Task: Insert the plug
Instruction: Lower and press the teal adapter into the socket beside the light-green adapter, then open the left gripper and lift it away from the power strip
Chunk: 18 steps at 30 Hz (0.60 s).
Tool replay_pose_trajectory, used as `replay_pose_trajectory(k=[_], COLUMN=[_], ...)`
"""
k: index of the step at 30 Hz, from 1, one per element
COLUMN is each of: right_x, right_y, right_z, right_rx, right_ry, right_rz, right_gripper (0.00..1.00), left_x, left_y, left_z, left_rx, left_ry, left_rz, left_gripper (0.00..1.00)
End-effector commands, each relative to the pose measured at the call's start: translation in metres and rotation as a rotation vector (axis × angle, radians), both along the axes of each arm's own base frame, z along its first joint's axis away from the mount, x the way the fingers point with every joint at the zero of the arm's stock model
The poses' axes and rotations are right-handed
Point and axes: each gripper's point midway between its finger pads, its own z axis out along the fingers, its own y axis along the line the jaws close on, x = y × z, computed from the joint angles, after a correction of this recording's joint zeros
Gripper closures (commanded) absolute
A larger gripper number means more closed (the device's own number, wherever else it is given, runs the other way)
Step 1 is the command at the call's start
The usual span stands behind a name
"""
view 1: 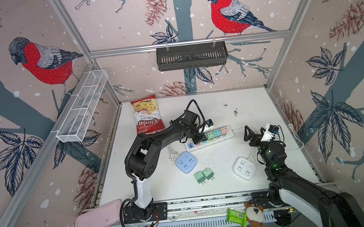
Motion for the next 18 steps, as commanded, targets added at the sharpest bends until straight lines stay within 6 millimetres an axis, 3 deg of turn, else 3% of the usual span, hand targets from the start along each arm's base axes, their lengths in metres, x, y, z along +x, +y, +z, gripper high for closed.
replay_pose_trajectory(k=[1, 5, 8, 9, 10, 11, 18], right_x=[0.000, 0.002, 0.001, 0.000, -0.001, -0.001, 0.001], right_y=[-0.001, 0.000, 0.001, 0.001, 0.001, 0.001, 0.002], right_z=[0.011, 0.010, 0.010, 0.010, 0.011, 0.011, 0.010], right_rx=[-0.005, -0.008, -0.010, -0.010, -0.010, -0.008, -0.014], right_ry=[-0.043, -0.036, -0.039, -0.041, -0.044, -0.044, -0.037], right_rz=[-0.007, -0.005, 0.000, 0.000, -0.001, -0.002, 0.005], right_gripper=[0.00, 0.00, 0.00, 0.00, 0.00, 0.00, 0.00], left_x=[-0.012, -0.006, -0.001, -0.001, -0.001, -0.001, -0.012], left_y=[0.015, 0.018, 0.016, 0.015, 0.014, 0.014, 0.024], left_z=[-0.025, -0.017, -0.001, 0.005, 0.013, 0.020, 0.094], left_rx=[0.086, 0.090, 0.062, 0.048, 0.035, 0.023, -0.145], left_ry=[0.066, 0.026, -0.017, -0.027, -0.037, -0.046, -0.215], left_rz=[0.013, 0.037, 0.052, 0.053, 0.051, 0.049, 0.103], left_gripper=[1.00, 1.00, 0.83, 0.71, 0.50, 0.03, 0.01])
